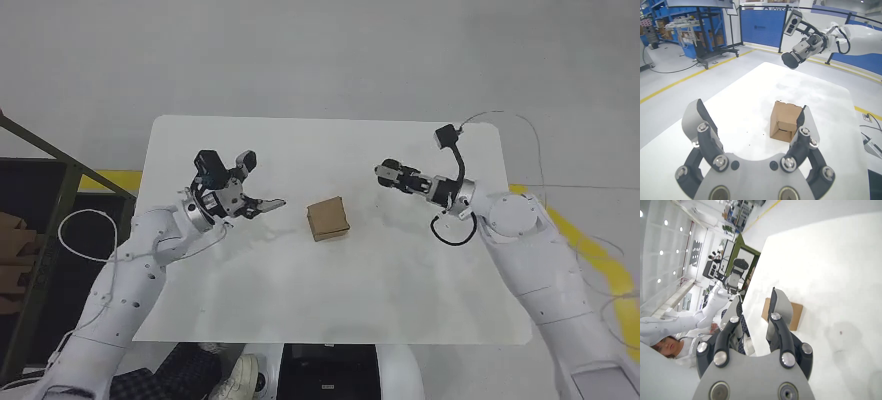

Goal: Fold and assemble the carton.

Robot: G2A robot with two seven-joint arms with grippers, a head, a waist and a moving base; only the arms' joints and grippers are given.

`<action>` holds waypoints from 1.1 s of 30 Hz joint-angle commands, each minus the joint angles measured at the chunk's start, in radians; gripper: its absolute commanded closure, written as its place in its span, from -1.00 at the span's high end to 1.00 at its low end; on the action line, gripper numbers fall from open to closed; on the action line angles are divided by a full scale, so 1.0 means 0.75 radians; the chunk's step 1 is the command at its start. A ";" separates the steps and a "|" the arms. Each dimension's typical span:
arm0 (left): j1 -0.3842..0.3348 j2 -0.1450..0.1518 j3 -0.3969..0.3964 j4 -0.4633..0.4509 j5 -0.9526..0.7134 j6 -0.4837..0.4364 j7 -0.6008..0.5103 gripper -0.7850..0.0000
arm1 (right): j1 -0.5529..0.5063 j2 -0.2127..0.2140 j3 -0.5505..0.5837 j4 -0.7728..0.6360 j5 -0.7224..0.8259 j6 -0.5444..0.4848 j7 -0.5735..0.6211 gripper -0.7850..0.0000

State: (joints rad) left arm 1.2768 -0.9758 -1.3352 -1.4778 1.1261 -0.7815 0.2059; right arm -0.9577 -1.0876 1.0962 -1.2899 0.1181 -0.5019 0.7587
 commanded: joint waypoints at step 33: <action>-0.203 0.050 -0.220 0.214 -0.469 -0.045 -0.583 1.00 | -0.084 0.032 0.271 -0.130 -1.087 0.403 -0.823 1.00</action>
State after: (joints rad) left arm 1.1245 -0.9385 -1.4998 -1.3170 0.7742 -0.8141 -0.2332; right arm -1.0221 -1.0628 1.3014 -1.3877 -0.6781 -0.2127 0.1457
